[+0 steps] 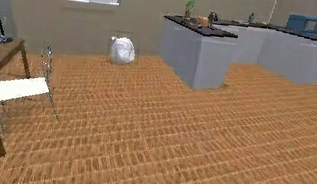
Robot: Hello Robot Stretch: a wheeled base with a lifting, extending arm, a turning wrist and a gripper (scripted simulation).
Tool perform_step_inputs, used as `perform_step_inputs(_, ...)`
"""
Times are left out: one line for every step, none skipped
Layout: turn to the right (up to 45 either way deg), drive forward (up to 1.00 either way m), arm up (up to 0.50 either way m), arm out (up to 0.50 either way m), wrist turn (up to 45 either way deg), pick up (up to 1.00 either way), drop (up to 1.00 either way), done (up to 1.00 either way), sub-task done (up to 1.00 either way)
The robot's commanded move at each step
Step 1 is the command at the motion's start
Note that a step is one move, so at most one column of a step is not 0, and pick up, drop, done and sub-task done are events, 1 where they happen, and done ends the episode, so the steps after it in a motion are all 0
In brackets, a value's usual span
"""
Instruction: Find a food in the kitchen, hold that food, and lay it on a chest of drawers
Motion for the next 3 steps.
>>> perform_step_inputs(0.0,1.0,0.0,0.0,0.0,0.0,0.0,0.0,0.0)
perform_step_inputs(0.0,1.0,0.0,0.0,0.0,0.0,0.0,0.0,0.0)
perform_step_inputs(0.0,1.0,0.0,0.0,0.0,0.0,0.0,0.0,0.0)
